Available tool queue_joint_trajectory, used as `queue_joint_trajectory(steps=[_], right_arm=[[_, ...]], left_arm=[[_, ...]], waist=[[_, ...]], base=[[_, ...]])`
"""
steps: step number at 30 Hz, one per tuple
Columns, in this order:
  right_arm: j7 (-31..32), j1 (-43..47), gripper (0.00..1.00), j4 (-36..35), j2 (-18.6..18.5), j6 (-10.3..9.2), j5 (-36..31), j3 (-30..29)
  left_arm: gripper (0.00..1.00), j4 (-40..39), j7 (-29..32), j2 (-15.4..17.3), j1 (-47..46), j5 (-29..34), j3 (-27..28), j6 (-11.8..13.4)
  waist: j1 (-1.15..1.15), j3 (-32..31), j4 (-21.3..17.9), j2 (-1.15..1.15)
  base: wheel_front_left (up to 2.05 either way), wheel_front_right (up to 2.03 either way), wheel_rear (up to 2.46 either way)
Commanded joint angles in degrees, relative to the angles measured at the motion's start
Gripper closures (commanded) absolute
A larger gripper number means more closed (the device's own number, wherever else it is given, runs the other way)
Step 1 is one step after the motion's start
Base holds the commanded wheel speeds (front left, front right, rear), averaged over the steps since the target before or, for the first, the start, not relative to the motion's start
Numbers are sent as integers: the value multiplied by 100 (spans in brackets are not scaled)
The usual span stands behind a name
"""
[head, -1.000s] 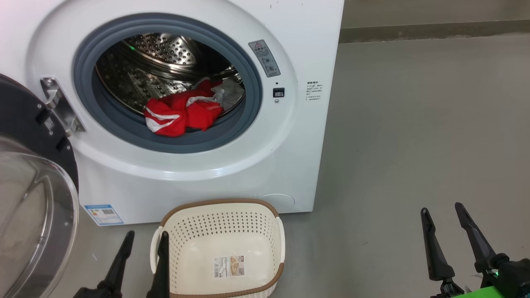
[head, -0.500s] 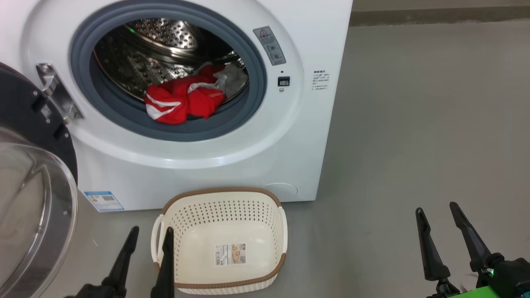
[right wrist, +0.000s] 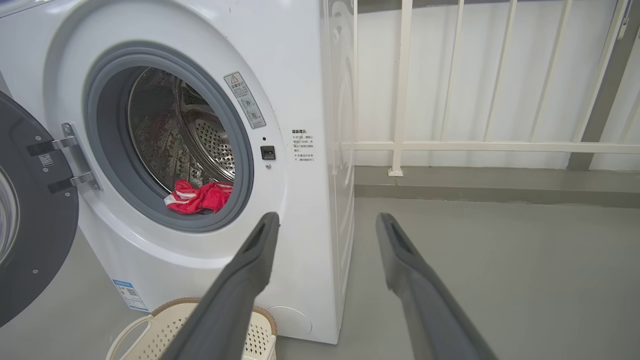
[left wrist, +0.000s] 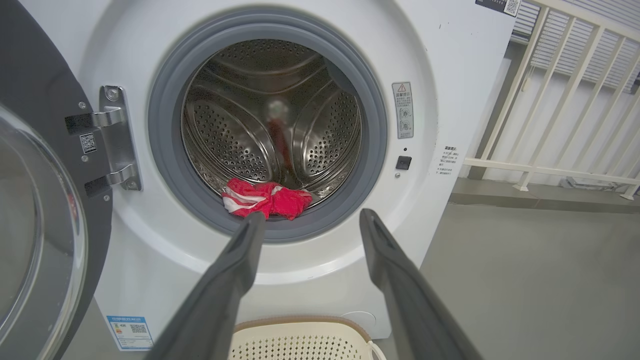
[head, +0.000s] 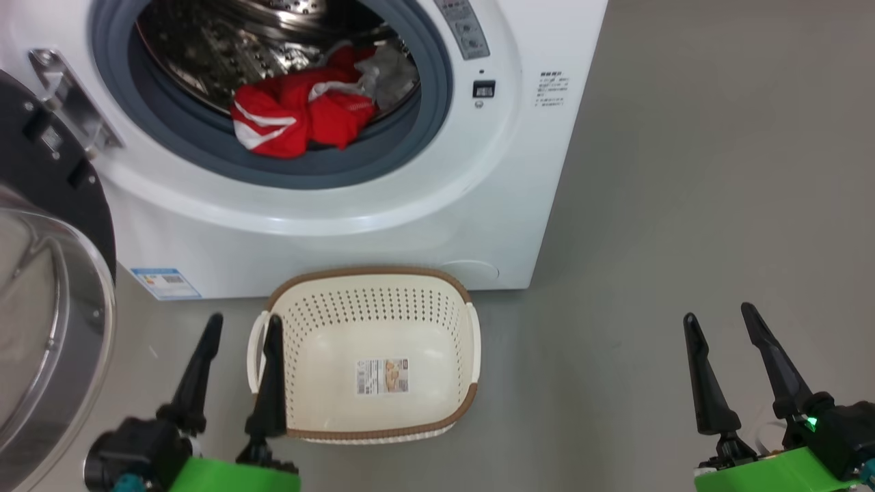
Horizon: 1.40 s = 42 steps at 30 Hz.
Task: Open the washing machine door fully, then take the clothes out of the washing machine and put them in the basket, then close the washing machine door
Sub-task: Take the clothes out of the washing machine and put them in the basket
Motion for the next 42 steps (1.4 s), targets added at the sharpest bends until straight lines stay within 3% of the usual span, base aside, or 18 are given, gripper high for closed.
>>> queue_joint_trajectory(steps=[1, 24, 33, 42], right_arm=[[-36, -268, 0, -158, -81, 35, 4, 151], [-36, -849, 0, -144, -81, 35, 124, 245], [-36, -1039, 0, -149, -81, 35, 185, 260], [-36, -1216, 0, -122, -81, 35, 388, 343]], left_arm=[[0, -117, 4, 22, -346, -80, 196, 23], [0, 794, 410, 222, -2649, 44, 314, 333], [0, 1278, 485, 434, -3633, 429, 230, 574], [0, 2013, 626, 790, -4543, 624, 232, 606]], waist=[[0, 239, 31, 0], [0, 1326, -327, 0], [0, 1765, -527, 0], [0, 2133, -739, 0]], base=[[0, 0, 0], [0, 0, 0], [0, 0, 0], [0, 0, 0]])
